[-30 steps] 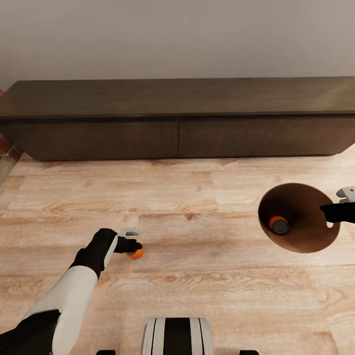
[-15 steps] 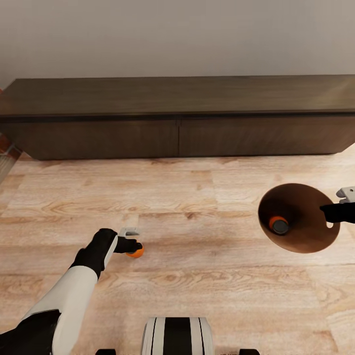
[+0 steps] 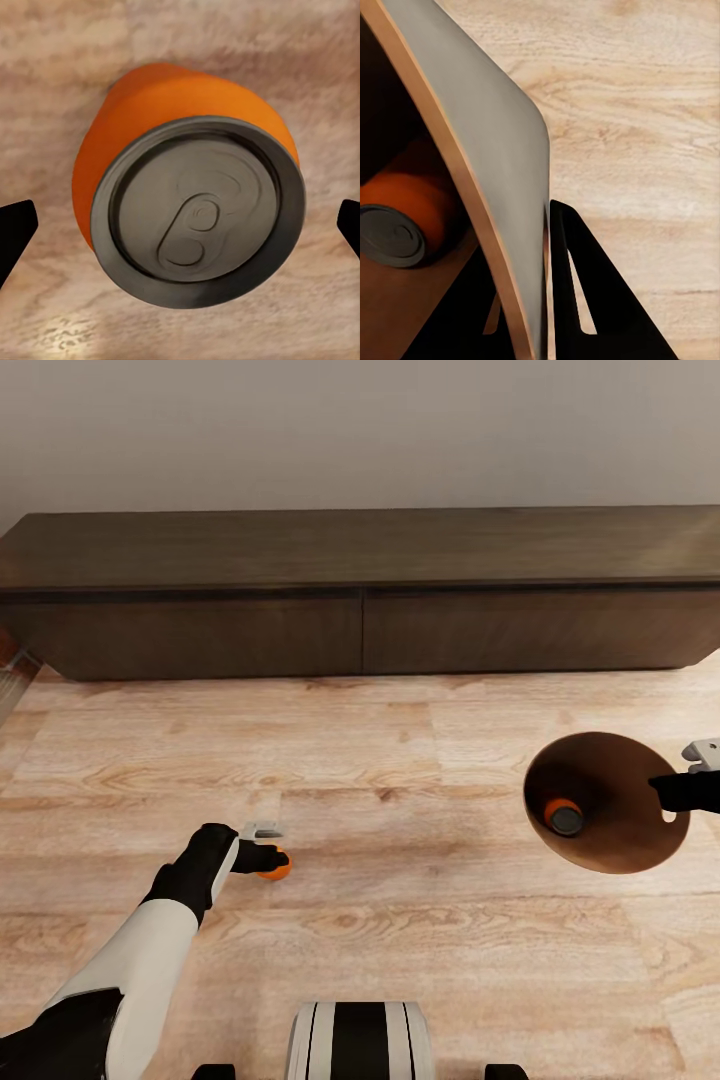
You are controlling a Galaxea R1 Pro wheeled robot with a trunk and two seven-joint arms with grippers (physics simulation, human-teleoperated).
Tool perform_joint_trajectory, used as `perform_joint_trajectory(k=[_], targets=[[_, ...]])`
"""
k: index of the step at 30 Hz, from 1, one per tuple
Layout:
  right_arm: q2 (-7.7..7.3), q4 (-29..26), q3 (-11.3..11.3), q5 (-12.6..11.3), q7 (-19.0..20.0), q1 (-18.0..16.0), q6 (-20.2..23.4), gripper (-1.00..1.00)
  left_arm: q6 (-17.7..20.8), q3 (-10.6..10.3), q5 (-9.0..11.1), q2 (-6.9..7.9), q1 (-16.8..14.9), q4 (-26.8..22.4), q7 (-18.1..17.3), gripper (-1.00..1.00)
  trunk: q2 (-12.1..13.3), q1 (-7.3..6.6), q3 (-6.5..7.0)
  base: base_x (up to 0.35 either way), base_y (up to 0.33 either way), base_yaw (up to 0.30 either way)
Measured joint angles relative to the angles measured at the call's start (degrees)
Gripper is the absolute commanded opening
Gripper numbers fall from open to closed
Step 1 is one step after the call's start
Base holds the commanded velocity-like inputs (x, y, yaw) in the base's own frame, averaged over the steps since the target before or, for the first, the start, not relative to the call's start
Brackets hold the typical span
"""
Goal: Put the three can of soda from the living room inside the tash can in the kitchen.
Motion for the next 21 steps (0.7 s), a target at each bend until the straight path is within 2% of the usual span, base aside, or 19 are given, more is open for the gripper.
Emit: perform_joint_trajectory(k=[21], targets=[[0.13, 0.1, 0.0, 0.0, 0.0, 0.0, 0.0, -1.0, -0.1, 0.0, 0.0, 0.0, 0.0, 0.0, 0.0, 1.0, 0.0, 0.0, 0.0, 0.008, 0.0, 0.0]])
